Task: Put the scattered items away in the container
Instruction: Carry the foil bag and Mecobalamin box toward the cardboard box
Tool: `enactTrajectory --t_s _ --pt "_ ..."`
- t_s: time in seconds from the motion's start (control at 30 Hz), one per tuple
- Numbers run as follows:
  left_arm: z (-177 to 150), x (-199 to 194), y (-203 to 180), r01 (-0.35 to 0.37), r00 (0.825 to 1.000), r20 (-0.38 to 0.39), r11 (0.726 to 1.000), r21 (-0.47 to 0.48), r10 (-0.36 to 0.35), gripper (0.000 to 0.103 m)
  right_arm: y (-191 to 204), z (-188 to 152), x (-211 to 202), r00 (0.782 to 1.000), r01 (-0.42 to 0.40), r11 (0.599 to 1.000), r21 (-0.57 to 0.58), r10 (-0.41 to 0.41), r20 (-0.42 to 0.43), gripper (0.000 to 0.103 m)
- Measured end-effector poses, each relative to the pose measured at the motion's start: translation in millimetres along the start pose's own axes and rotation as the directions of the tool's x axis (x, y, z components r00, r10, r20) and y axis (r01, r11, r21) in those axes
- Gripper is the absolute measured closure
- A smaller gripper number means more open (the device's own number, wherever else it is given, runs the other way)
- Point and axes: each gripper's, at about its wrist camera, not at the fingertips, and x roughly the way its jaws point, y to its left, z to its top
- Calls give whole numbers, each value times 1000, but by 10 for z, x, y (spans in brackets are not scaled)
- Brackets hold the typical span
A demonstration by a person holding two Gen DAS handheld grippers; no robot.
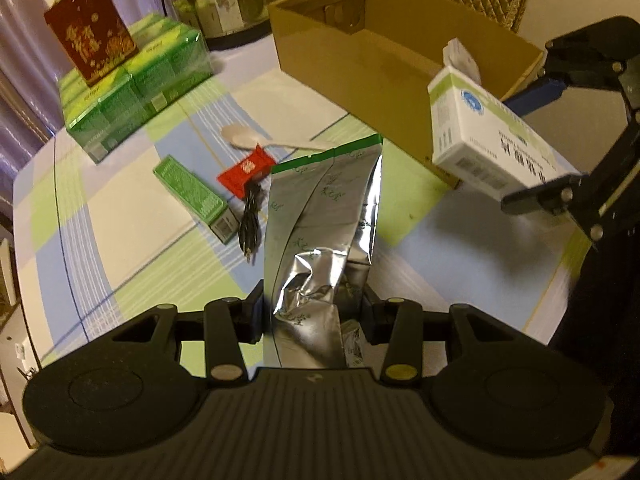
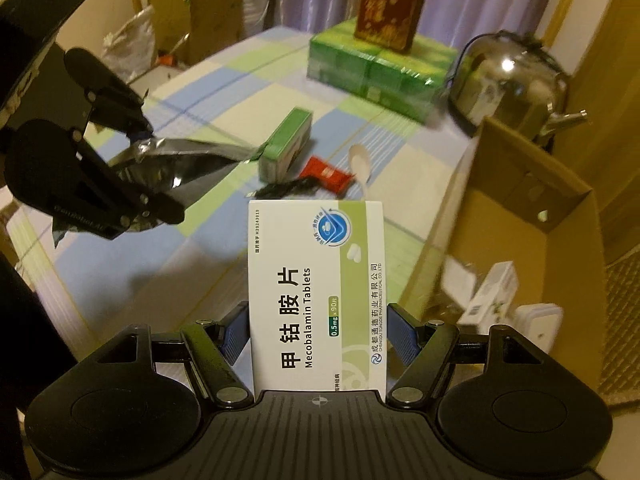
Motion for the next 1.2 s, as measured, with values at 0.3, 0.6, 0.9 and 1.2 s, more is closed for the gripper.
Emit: enactTrajectory --t_s 0.3,0.6,0.9,1.2 --pt "303 -149 -170 -18 999 29 999 49 17 64 -307 -10 -335 998 49 997 56 -51 47 35" --pt "540 -118 -371 -6 999 49 995 95 2 64 -604 -62 -561 993 98 991 93 -103 52 35" --pt "778 -84 -531 0 999 54 989 146 -8 64 -906 -99 -657 987 146 983 113 -152 45 35" --pt "980 8 -684 1 999 48 981 194 -10 64 -1205 -138 -669 982 178 975 135 -184 36 35"
